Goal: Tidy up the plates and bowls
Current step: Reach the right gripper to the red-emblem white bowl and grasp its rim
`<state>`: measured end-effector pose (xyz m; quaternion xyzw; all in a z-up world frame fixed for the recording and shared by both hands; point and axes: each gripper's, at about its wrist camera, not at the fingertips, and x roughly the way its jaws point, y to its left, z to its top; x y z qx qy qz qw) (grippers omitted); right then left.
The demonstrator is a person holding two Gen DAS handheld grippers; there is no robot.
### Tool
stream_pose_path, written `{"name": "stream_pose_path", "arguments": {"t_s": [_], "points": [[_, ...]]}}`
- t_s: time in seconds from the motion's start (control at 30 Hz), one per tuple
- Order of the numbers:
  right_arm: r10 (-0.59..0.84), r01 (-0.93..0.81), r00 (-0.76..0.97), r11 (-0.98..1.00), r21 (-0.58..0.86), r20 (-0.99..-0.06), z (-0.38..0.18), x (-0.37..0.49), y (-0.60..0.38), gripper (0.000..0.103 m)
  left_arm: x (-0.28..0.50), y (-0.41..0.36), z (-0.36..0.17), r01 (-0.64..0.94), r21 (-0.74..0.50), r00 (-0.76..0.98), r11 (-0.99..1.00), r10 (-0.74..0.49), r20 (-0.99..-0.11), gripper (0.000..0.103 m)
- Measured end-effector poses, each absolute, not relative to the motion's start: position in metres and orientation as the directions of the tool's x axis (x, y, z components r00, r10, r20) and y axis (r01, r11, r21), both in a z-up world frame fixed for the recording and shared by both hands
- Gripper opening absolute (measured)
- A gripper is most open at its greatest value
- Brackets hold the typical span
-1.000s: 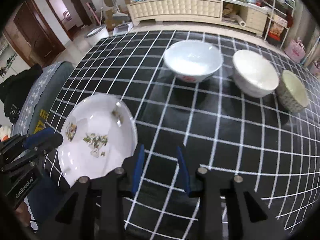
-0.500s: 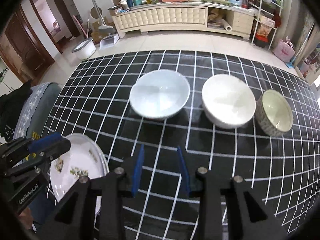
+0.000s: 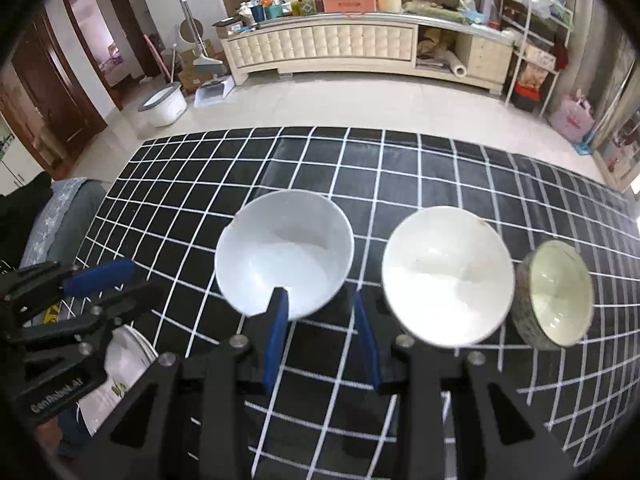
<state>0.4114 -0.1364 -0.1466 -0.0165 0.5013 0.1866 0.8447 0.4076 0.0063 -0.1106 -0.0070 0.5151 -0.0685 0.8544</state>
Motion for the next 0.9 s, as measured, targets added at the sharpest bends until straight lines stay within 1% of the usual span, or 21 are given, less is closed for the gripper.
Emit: {"name": "stream_pose_path", "arguments": {"t_s": [0.23, 0.5, 0.67, 0.7, 0.77, 0.83, 0.9], "points": [[0.302, -0.343, 0.398, 0.925, 0.165, -0.866, -0.163, 0.433, -0.133, 0.038, 0.436, 0.007, -0.134, 0.097, -0.116, 0.424, 0.988, -0.147, -0.893, 0.032], [0.289, -0.358, 0.367, 0.921, 0.152, -0.884, -0.180, 0.448, -0.126, 0.038, 0.456, 0.004, -0.158, 0.098, -0.102, 0.394, 0.990, -0.132, -0.910, 0.032], [0.265, -0.367, 0.362, 0.922, 0.125, -0.894, -0.185, 0.453, -0.125, 0.032, 0.464, -0.003, -0.165, 0.116, -0.087, 0.381, 0.989, -0.125, -0.916, 0.031], [0.262, -0.368, 0.360, 0.922, 0.122, -0.895, -0.186, 0.455, -0.125, 0.030, 0.465, -0.005, -0.167, 0.118, -0.089, 0.375, 0.989, -0.127, -0.918, 0.030], [0.257, -0.363, 0.344, 0.923, 0.125, -0.903, -0.190, 0.459, -0.125, 0.026, 0.471, -0.006, -0.169, 0.129, -0.100, 0.364, 0.987, -0.140, -0.921, 0.021], [0.248, -0.364, 0.336, 0.924, 0.118, -0.909, -0.193, 0.462, -0.125, 0.024, 0.474, -0.008, -0.171, 0.133, -0.091, 0.358, 0.987, -0.133, -0.924, 0.020], [0.234, -0.359, 0.319, 0.927, 0.111, -0.918, -0.197, 0.464, -0.125, 0.024, 0.474, -0.012, -0.173, 0.144, -0.093, 0.353, 0.985, -0.139, -0.925, 0.017]]}}
